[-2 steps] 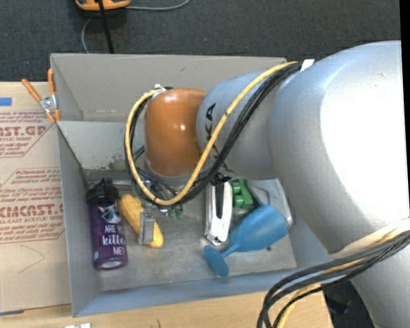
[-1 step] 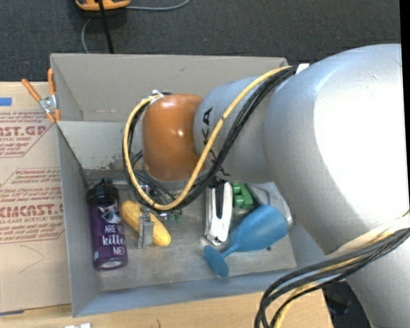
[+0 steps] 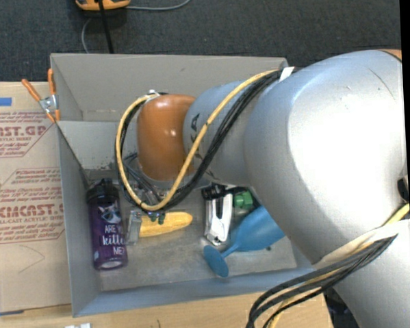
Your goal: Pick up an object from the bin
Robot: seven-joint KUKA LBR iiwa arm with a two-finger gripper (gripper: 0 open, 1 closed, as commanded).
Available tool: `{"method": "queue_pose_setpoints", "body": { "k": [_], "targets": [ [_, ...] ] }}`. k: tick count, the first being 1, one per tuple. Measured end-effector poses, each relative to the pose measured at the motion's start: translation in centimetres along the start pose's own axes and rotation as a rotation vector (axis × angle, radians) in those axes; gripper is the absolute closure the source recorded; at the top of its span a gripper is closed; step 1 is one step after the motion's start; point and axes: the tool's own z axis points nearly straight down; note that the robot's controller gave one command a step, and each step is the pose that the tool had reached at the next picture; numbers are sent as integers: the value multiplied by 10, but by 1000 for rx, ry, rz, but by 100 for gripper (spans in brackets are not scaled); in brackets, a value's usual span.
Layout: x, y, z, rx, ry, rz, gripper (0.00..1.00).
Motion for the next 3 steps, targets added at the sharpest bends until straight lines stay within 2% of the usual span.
{"method": "queue_pose_setpoints", "body": {
  "k": [1, 2, 3],
  "targets": [
    [10, -5, 4, 2, 2, 127, 0],
    [10, -17, -10, 2, 2, -132, 0],
    [4, -49, -60, 2, 7, -327, 0]
  ]
}}
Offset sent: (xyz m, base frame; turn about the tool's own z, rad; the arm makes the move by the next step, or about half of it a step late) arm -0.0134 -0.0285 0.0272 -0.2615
